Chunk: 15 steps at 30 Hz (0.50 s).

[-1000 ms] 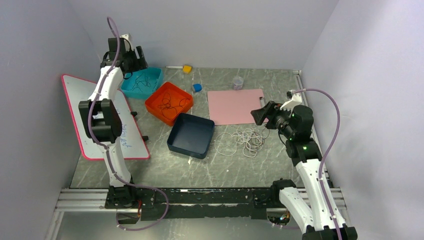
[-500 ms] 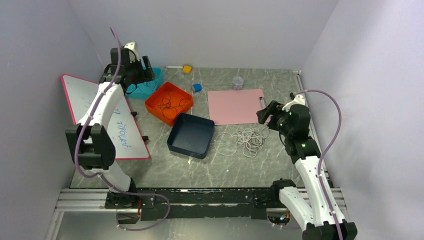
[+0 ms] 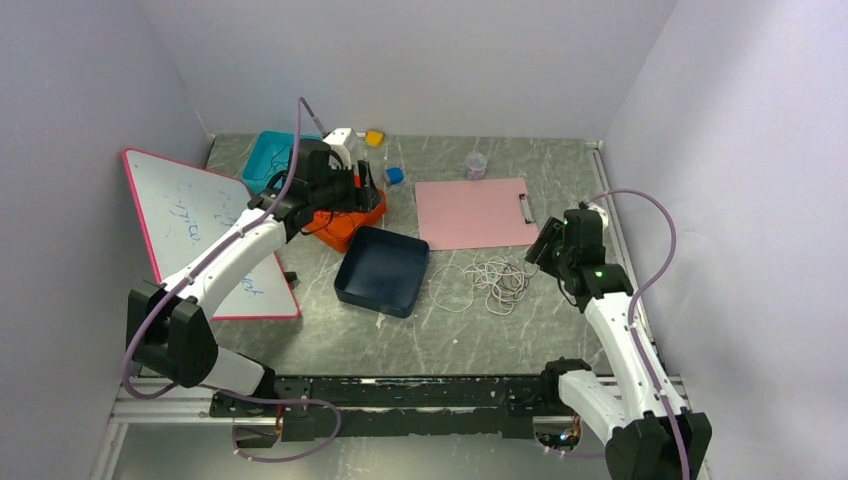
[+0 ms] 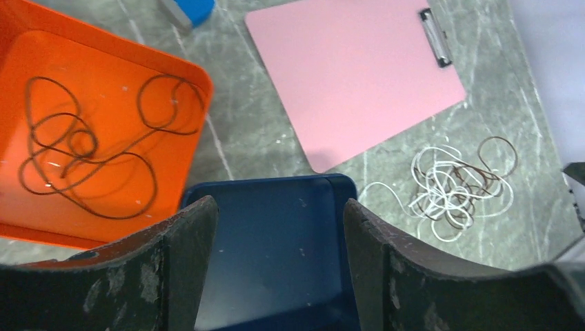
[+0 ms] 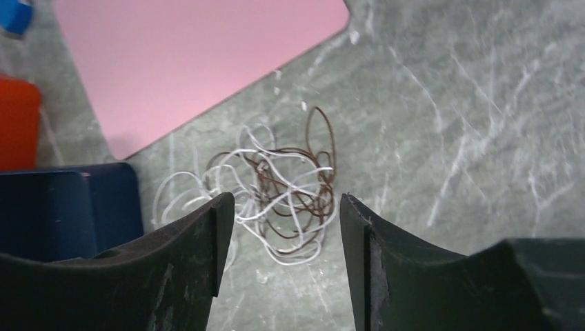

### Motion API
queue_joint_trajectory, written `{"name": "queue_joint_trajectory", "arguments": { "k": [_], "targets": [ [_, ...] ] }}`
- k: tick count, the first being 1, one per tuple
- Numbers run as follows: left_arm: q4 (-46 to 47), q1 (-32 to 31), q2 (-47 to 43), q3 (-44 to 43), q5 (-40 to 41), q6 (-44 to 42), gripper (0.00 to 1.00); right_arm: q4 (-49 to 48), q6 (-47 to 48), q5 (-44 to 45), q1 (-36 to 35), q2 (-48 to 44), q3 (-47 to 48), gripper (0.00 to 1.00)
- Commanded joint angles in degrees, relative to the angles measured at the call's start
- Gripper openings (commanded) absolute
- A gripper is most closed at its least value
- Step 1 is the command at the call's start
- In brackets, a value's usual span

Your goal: Untangle the cables

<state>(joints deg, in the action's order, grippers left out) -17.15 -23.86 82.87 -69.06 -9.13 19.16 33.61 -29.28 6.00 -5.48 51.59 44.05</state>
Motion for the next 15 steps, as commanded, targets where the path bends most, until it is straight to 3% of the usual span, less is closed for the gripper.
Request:
{"name": "queue_joint_trajectory", "arguments": {
  "k": [1, 10, 15],
  "targets": [
    [4.68, -2.10, -2.60, 2.03, -0.93, 3.83, 0.71, 3.70, -1.46, 5.16, 0.02, 1.32, -1.93, 0.61],
    [4.21, -2.91, -4.72, 3.48, 0.51, 3.01, 0.71, -3.99, -2.83, 5.43, 0.45, 8.43, -5.26, 0.55],
    [3.85, -2.86, -5.15, 3.43, 0.61, 2.72, 0.71, -10.09, -2.80, 4.76, 0.90, 12.32, -7.05, 0.43]
  ]
}}
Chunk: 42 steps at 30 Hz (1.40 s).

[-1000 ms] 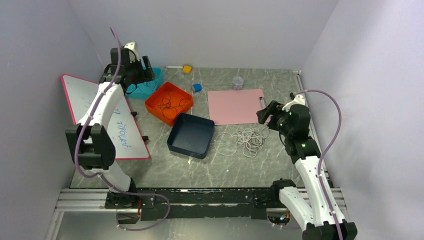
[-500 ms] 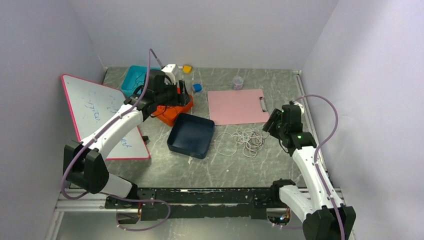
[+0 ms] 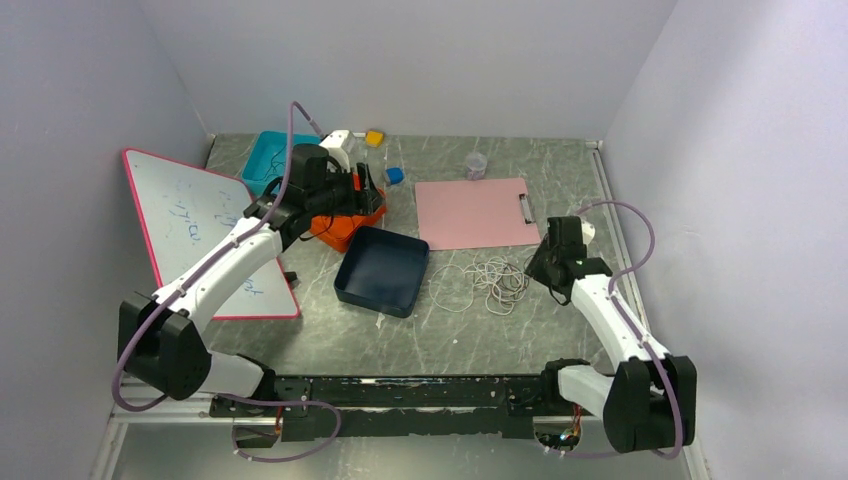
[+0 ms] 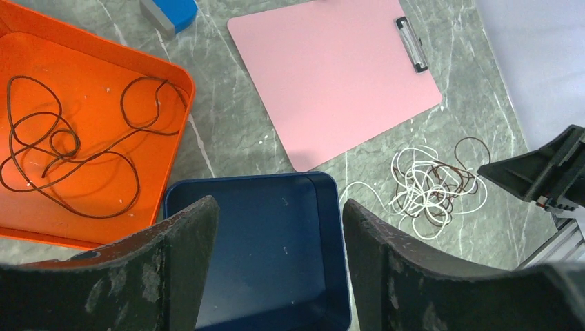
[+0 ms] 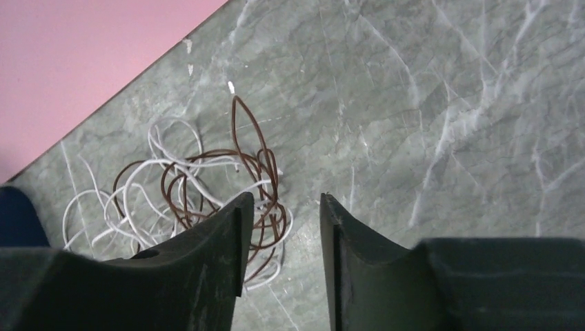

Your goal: Untangle the cables

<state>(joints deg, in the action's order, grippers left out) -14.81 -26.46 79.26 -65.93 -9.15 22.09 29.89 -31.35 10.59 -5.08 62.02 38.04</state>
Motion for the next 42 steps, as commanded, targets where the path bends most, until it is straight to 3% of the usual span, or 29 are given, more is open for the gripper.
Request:
{"name": "queue_joint_trajectory", "arguments": {
  "k": [1, 4, 9, 13, 21, 27, 42],
  "targets": [
    [1.80, -0.24, -1.52, 0.41, 0.59, -0.18, 0.71, -7.43, -0.58, 0.18, 0.44, 2.36, -1.28, 0.40],
    [2.38, -0.26, -1.28, 0.56, -0.14, 0.02, 0.70, -9.79, -0.07, 0.75, 0.47, 2.07, -2.17, 0.32],
    [4.11, -0.35, -1.42, 1.07, -1.45, -0.20, 0.71, -10.78, 2.41, -0.02, 0.50, -3.37, -1.89, 0.00],
    [7.20, -0.58, -1.10, 1.53, -4.42, -0.03, 0.75, -11.25, 5.94, -6.64, 0.45, -6.82, -0.30, 0.00],
    [15.49, -7.07, 5.20, -0.68, -10.04, 1.21, 0.79, -15.04, 12.06, -35.69, 0.39, -7.00, 2.93, 0.00],
    [22.79, -11.38, 9.73, -0.24, -11.95, 3.34, 0.79, -18.29, 15.32, -44.50, 0.34, -10.42, 3.45, 0.00],
    [39.92, -16.01, 15.81, 1.23, -17.88, 11.95, 0.78, -23.98, 4.00, -43.77, 0.41, -13.75, 7.23, 0.00]
  ]
}}
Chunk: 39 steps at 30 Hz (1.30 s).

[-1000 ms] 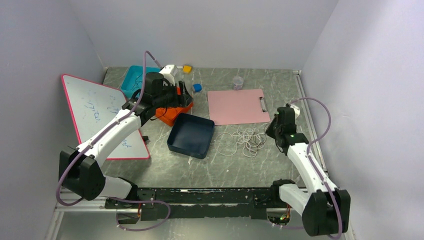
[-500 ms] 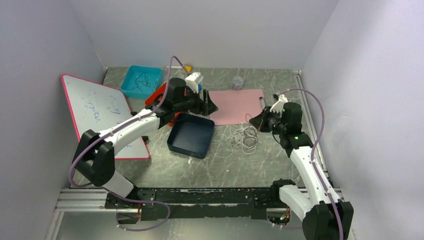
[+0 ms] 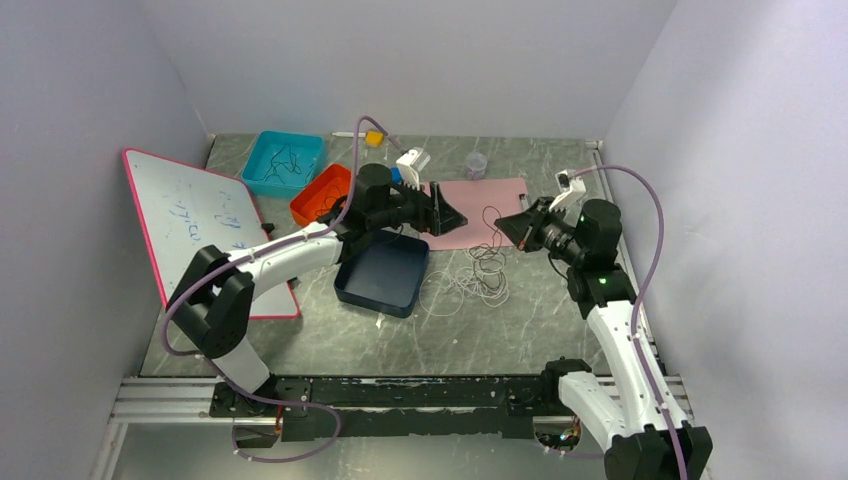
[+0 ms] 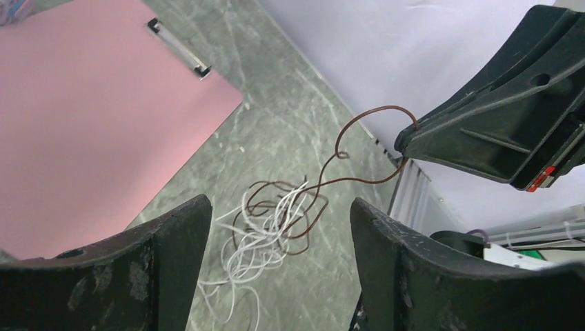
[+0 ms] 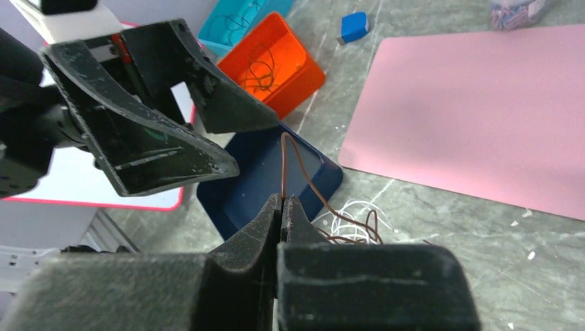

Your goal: Untangle the cables

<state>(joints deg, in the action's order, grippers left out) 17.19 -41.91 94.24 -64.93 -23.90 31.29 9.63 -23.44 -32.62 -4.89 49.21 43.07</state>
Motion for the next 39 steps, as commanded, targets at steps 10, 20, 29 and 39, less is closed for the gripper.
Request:
{"name": "queue_joint_trajectory", "arguments": {
  "k": [10, 20, 29, 39],
  "targets": [
    [9.64, -2.00, 2.11, -1.57, -4.46, 2.43, 0.77, -3.91, -5.91, -1.74, 0.17, 0.55, 4.70, 0.00],
    [11.20, -3.91, 4.86, -2.48, -3.81, 0.40, 0.77, -0.77, -10.58, 5.08, 0.21, 0.59, 9.57, 0.00],
    [12.45, -6.34, 12.79, -7.64, -1.23, -1.40, 0.78, -1.68, -15.02, 4.78, 0.22, 1.38, 11.72, 0.00],
    [11.51, -9.34, 20.49, -9.80, -2.08, -2.78, 0.77, -0.66, -16.16, 5.91, 0.19, 1.93, 18.38, 0.00]
  ]
}}
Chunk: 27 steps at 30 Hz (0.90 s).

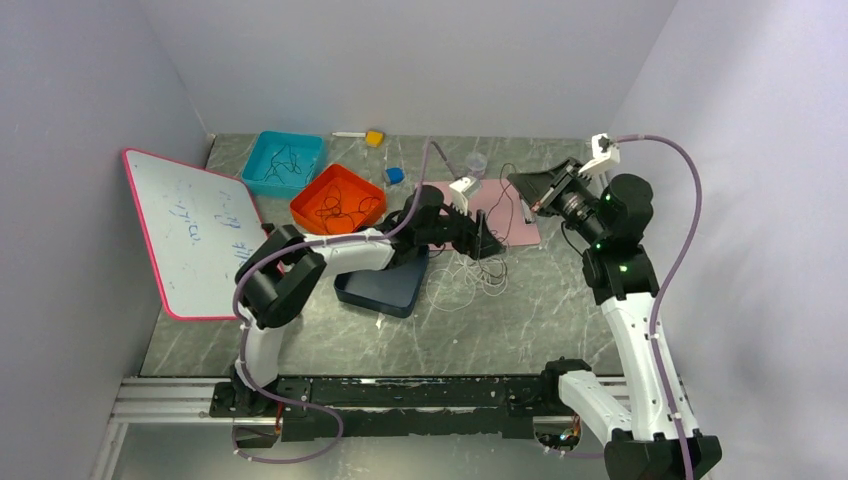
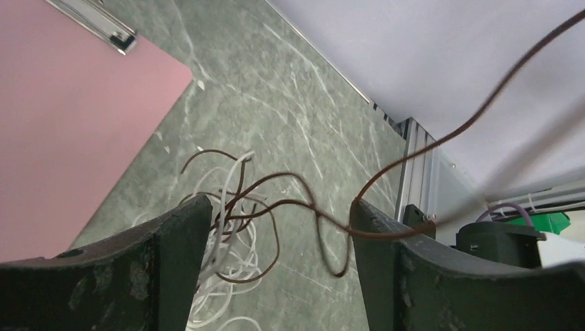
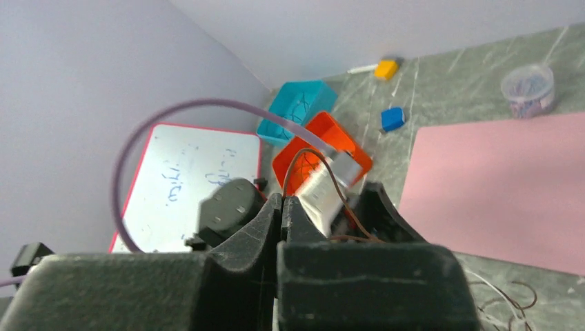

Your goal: Untangle the cables

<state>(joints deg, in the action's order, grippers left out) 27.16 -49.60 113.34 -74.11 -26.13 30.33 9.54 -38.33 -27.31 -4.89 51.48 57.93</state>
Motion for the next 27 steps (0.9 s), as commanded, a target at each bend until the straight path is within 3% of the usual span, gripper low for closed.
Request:
{"name": "queue_joint_trajectory", "arguments": {
  "k": [1, 10, 15, 27],
  "targets": [
    [1.77, -1.79, 1.65, 0.04, 0.09, -1.58, 0.77, -0.72, -1.64, 0.45, 0.22, -0.32, 4.30, 0.00],
    [3.18, -2.91, 5.28, 3.21, 0.46, -0.38, 0.73, -1.42, -2.74, 0.62, 0.20, 1.09, 14.30, 0.00],
    [2.98, -2.95, 6.39, 4.00, 0.67, -0.55, 0.64, -0.19, -1.03, 2.26, 0.17, 2.28, 21.29, 0.00],
    [2.42, -2.95, 4.52, 7.73, 2.28, -1.00, 0.65, 1.96, 5.10, 8.04, 0.22, 3.37, 30.33, 0.00]
  ]
}}
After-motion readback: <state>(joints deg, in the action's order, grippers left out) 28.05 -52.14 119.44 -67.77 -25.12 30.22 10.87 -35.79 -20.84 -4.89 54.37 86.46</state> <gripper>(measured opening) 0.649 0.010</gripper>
